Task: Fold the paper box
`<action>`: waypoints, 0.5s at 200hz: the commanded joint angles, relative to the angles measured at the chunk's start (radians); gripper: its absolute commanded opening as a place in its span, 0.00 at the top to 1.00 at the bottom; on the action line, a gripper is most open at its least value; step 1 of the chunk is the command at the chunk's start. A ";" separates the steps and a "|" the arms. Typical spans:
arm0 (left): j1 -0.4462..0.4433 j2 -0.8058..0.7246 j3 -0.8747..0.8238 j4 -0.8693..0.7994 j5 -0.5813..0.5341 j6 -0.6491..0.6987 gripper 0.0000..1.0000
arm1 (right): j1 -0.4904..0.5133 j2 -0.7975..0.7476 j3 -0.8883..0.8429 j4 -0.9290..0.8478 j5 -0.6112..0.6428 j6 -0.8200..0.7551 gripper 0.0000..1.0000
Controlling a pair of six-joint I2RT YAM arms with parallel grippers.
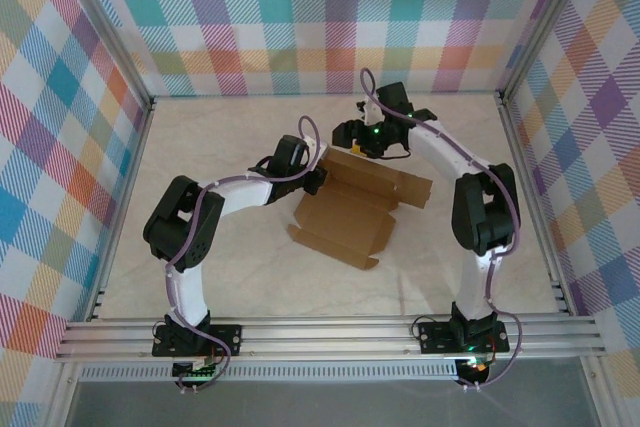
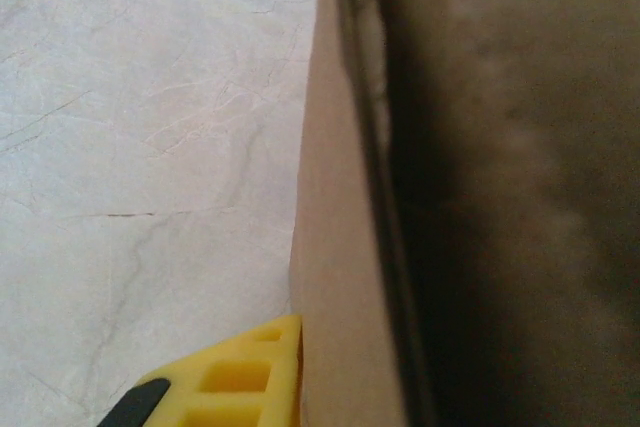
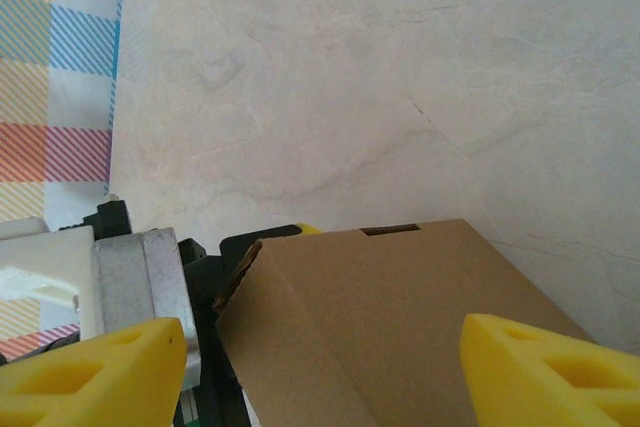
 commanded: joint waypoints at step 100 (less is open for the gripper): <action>-0.009 0.044 -0.033 0.089 0.031 -0.100 0.79 | -0.033 0.100 0.015 -0.006 -0.115 0.013 0.49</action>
